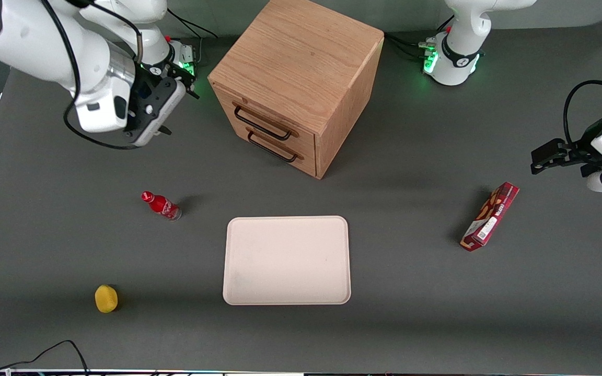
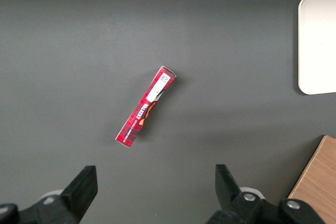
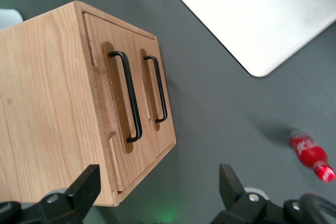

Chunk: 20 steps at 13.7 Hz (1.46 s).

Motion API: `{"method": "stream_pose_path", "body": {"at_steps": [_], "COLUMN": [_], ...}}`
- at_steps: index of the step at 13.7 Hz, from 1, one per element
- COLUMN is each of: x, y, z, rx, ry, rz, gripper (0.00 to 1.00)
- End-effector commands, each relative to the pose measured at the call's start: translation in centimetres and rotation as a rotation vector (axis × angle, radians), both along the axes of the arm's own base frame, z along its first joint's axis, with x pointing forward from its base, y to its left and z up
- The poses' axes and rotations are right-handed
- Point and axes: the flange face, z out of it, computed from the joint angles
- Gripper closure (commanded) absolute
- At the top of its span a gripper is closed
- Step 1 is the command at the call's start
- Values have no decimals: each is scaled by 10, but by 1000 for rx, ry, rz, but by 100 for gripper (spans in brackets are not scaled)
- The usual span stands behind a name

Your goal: Open upper drawer

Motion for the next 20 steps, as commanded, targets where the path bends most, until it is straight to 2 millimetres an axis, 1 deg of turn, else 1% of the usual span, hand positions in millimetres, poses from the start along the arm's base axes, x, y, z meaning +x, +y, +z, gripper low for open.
{"method": "stream_pose_path", "body": {"at_steps": [1,2,3,4,8,10,13,14,16,20], "x": [-2,-4,-8,-9,-11,-19,-25,-31,-37,-45], "y": [27,36,45,51,54,64,69,77,81,85], "z": [-20,-37,-49,-61,-116,-139,-155,-161,-177,-186], "rx": [53,58,69,77,65,62,60,63,71,74], "ry": [17,18,18,13,30,50,48,39,37,52], "rz": [70,69,71,65,36,50,45,54,44,42], "gripper": [0,0,0,0,0,0,0,0,0,0]}}
